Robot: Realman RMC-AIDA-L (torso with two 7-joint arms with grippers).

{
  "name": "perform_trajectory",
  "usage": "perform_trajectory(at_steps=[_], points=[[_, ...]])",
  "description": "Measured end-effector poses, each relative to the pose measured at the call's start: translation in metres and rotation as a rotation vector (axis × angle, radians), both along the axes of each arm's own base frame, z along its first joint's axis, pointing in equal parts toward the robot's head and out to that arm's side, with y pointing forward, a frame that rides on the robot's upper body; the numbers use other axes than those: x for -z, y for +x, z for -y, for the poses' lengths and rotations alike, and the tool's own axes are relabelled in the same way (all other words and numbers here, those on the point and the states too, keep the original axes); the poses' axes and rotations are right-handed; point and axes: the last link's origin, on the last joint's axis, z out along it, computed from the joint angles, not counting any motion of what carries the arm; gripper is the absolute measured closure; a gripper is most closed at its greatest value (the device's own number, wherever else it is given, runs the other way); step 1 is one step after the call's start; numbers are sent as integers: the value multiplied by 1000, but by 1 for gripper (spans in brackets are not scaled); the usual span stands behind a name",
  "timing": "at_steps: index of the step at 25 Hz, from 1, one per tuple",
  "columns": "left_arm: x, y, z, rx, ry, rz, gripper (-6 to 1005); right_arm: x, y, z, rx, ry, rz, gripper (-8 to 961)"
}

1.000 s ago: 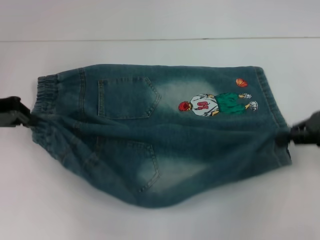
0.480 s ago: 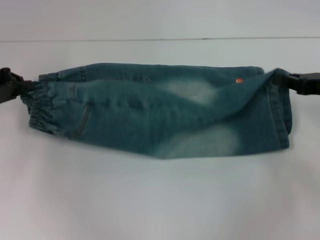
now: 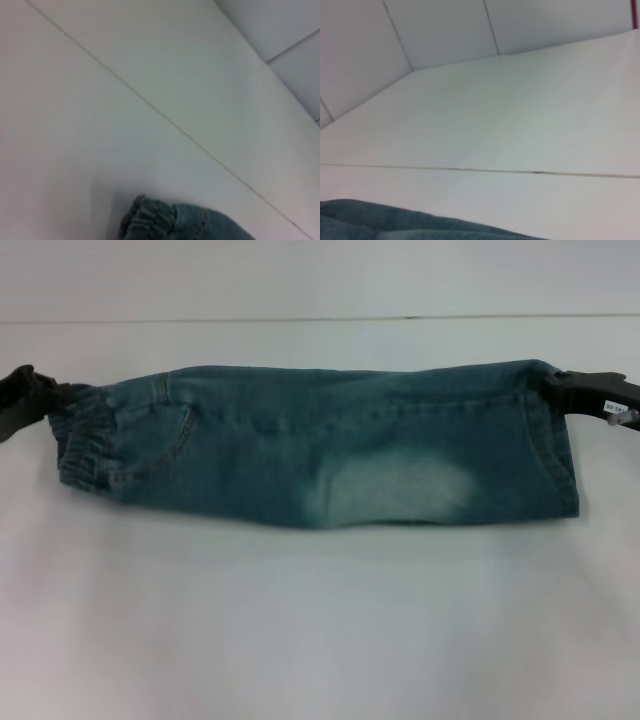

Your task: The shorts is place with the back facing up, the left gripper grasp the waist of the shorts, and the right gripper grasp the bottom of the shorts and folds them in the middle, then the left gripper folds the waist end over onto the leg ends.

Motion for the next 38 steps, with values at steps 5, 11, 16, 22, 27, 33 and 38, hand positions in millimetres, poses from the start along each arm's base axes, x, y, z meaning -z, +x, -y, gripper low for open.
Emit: perform_trajectory(at_steps=[5,11,16,22,27,33,38], points=[[-4,4,-5,42,70,12,951,3,2,-5,20,32,19,887],[-4,3,-12,53,117,-13,928,1,0,-13,47,101,5,875],[6,4,-16,68,125,-42,909,9,-5,-21,50,104,45,866],[20,9,-21,114,133,-107,887,19,-8,-27,70,98,85,854],[22,7,-23,94,155,-132,868,20,-7,-28,77,98,100,845],[20,-1,-21,70,180,-158,694,20,-3,-25,87,98,102,647],[18,-5,-17,86,189,-163,408,17,2,-23,101,99,96,397]])
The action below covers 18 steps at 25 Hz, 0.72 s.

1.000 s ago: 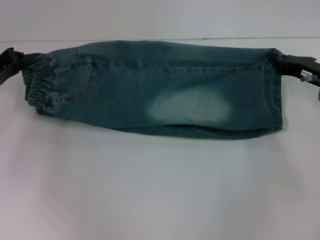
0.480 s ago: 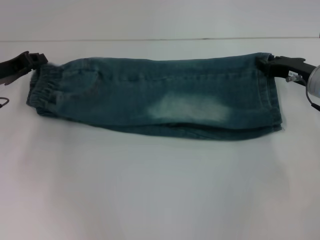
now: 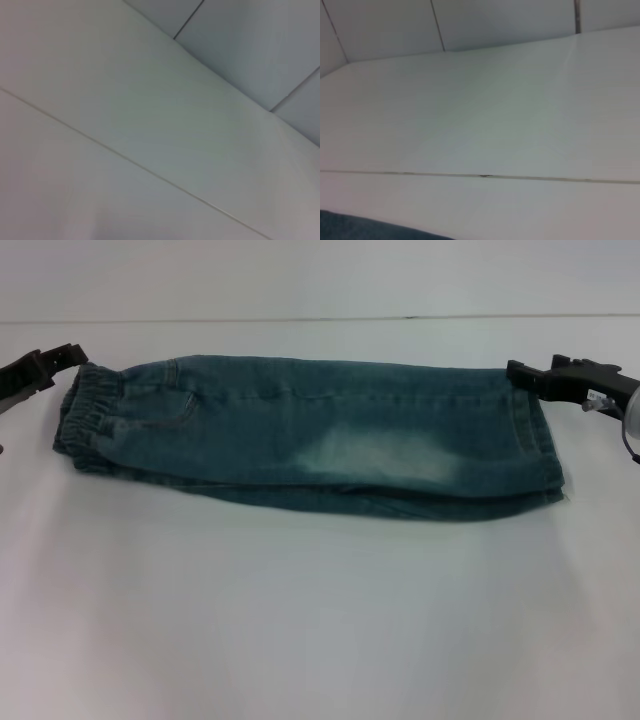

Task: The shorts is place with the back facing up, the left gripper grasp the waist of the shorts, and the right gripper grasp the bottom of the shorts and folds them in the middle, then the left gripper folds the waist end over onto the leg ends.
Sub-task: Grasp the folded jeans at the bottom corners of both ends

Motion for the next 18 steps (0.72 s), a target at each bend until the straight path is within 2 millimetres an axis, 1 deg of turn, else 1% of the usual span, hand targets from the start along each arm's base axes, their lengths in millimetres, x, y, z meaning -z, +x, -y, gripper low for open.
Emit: perform_trajectory(at_steps=[1,4,7,10,12,14,16,18], points=[[-1,0,1,7,-5,2,385,-1,1,1,2,0,-7,347],[-8,0,5,39,-20,1,317,-10,3,7,-13,-5,-66,147],[-22,-1,14,95,-41,-20,249,-32,-4,18,-90,-40,-184,72],[-33,2,25,194,-102,-70,181,-56,-21,42,-262,-149,-301,-3],[-37,1,33,240,-146,-106,136,-70,-32,61,-390,-239,-327,-2],[-41,0,38,259,-188,-153,92,-77,-42,82,-521,-351,-319,-1],[-41,-2,40,264,-228,-206,47,-78,-46,99,-605,-446,-289,-1],[-39,-4,41,269,-276,-272,49,-74,-45,111,-634,-516,-243,0]])
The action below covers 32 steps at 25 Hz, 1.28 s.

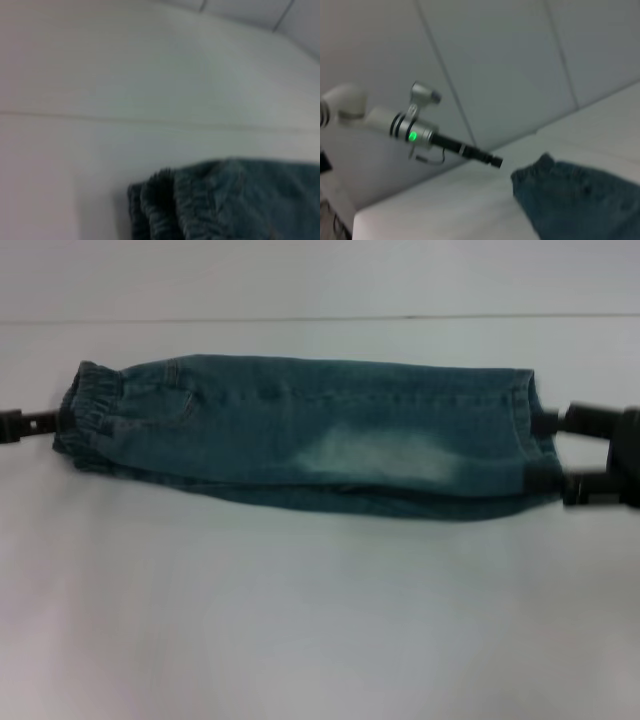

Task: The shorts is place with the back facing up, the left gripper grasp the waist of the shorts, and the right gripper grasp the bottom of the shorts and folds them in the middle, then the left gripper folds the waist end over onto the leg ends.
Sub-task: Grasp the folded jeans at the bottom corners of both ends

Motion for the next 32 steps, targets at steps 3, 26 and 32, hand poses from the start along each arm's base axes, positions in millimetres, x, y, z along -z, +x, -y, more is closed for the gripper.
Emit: perform_trajectory(at_steps=[3,26,32], points=[[9,0,-4,14,-46,-98,52,13,4,9,-12,-52,64,1],[44,16,-41,64,-38,-345,53,49,12,7,71,-92,121,6],[49,12,-44,41,-32,-365,54,53,9,5,65,-95,123,6]])
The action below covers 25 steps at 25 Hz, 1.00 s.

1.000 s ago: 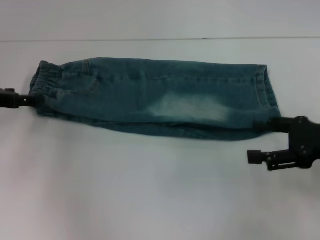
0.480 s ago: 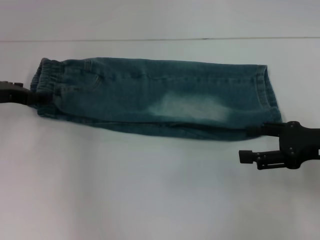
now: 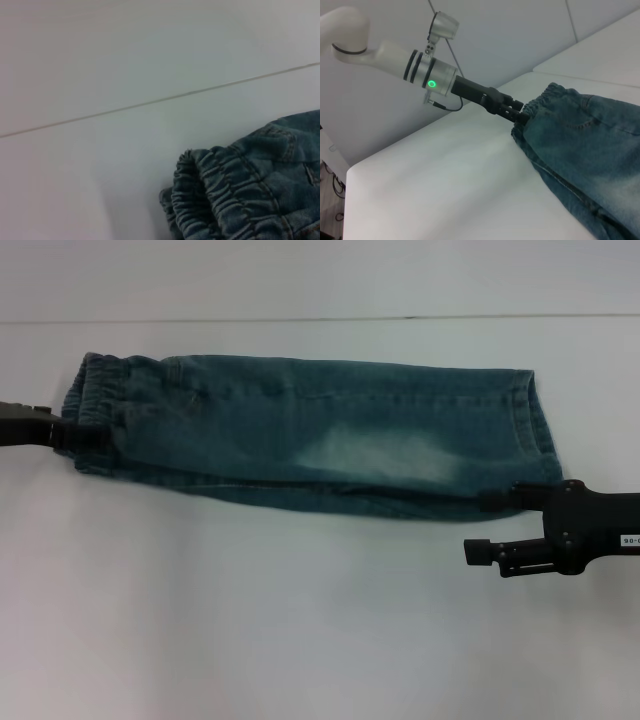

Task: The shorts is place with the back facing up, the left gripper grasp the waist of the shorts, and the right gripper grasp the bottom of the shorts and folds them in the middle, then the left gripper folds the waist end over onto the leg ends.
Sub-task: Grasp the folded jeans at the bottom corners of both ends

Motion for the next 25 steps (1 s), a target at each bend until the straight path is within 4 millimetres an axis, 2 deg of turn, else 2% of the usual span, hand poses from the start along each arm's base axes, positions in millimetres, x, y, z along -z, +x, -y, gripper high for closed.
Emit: perform_trajectory(at_steps=[6,13,25], points=[[3,0,-2,-1,-3,-2,54,4,-2,-3,-2,5,2,6],[11,2,-3,-1,-22,3,104,6,-2,-8,9,21,14,6],[5,8,-3,25,-1,-2,191,12,-1,-13,22,34,31,7]])
